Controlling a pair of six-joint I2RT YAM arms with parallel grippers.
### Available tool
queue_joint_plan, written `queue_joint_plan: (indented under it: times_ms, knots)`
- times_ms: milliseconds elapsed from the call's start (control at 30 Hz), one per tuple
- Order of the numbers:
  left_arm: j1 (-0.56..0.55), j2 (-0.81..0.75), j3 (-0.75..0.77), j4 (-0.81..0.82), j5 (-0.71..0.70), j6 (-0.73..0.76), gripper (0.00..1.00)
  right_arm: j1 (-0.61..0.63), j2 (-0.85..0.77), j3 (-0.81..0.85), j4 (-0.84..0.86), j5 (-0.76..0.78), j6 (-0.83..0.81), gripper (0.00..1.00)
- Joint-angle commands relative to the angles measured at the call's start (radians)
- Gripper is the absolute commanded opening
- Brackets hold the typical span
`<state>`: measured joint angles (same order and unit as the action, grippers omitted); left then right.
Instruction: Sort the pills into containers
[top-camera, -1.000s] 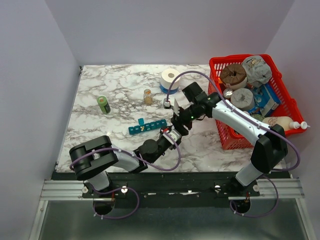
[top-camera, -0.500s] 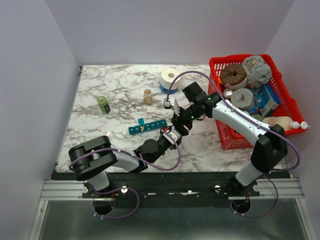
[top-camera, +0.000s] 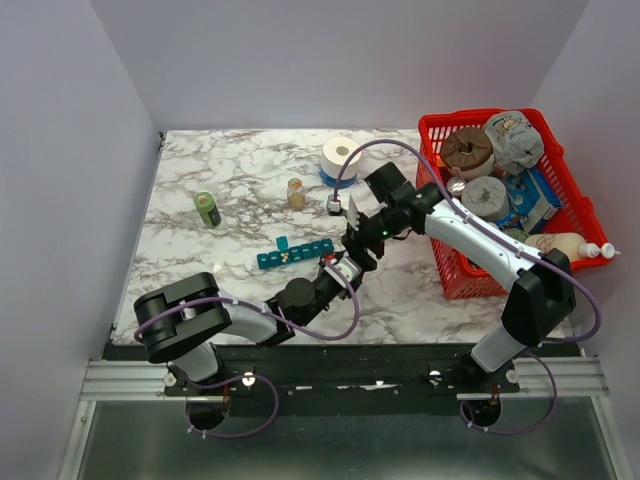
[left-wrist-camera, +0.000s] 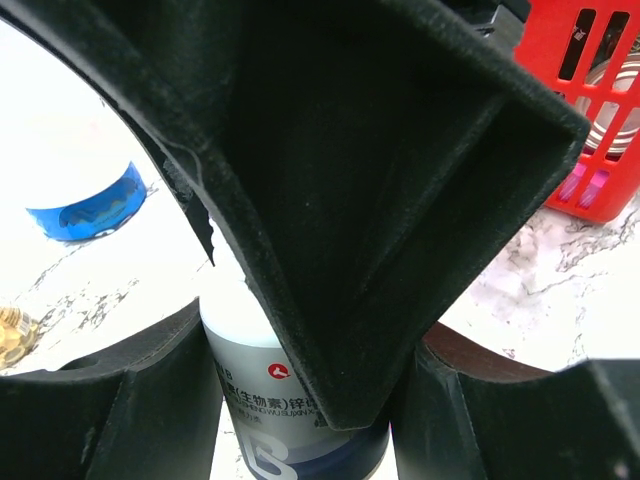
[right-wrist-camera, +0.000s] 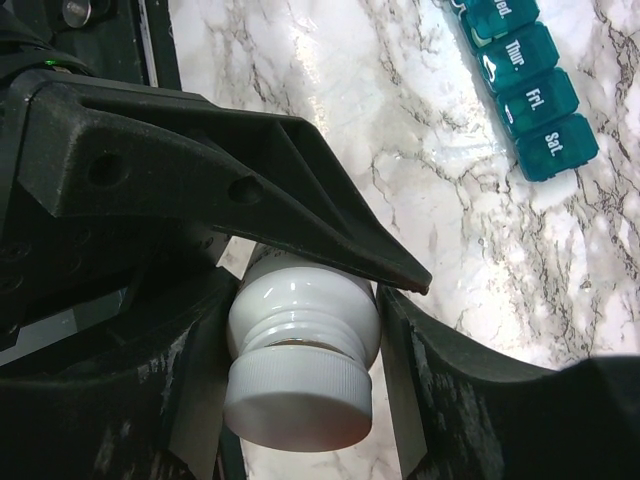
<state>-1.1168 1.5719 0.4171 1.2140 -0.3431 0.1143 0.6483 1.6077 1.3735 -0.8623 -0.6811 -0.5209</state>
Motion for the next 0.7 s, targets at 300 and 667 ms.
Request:
queue_joint_plan:
  times_ms: [300, 667]
  knots:
    - [0.009, -0.016, -0.032, 0.081, -0.008, -0.044, 0.0, 0.007, -0.014, 0.052, -0.04, -0.074, 0.021, 0.8]
    - [0.025, -0.027, -0.07, 0.12, 0.009, -0.085, 0.0, 0.007, -0.046, 0.088, -0.069, -0.095, -0.004, 0.95]
